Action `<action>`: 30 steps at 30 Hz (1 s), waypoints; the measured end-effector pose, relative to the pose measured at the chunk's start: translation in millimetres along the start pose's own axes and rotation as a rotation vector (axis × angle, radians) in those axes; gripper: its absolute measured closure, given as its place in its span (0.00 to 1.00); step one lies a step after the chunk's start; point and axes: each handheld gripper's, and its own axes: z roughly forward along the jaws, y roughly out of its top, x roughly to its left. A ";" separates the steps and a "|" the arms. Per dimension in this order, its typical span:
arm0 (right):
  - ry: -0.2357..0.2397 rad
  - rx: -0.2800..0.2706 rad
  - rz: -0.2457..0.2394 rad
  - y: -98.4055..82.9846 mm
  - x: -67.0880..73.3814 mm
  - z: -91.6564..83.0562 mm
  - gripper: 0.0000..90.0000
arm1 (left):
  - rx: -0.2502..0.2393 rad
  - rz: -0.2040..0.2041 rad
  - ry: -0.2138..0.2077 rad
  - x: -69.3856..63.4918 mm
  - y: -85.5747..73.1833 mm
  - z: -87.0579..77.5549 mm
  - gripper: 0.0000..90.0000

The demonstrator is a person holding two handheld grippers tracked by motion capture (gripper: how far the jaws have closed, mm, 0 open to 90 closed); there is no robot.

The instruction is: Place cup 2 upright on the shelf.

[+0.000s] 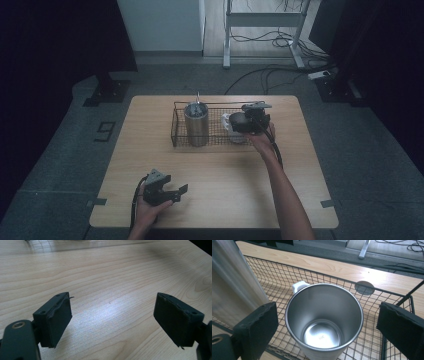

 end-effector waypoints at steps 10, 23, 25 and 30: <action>0.025 -0.029 -0.004 -8.5 0.6 -20.0 0.04 | 0.004 0.002 0.005 0.3 -0.7 1.2 0.17; 0.052 -0.056 -0.022 -40.1 -3.1 -51.5 0.08 | 0.015 0.007 0.013 -0.3 -2.0 3.1 0.17; 0.058 -0.052 -0.023 -45.7 -3.8 -56.2 0.07 | 0.019 0.010 0.015 -1.0 -2.3 4.0 0.17; 0.066 -0.066 -0.024 -62.1 -5.4 -67.0 0.09 | 0.026 0.019 0.015 -2.1 -2.8 5.4 0.17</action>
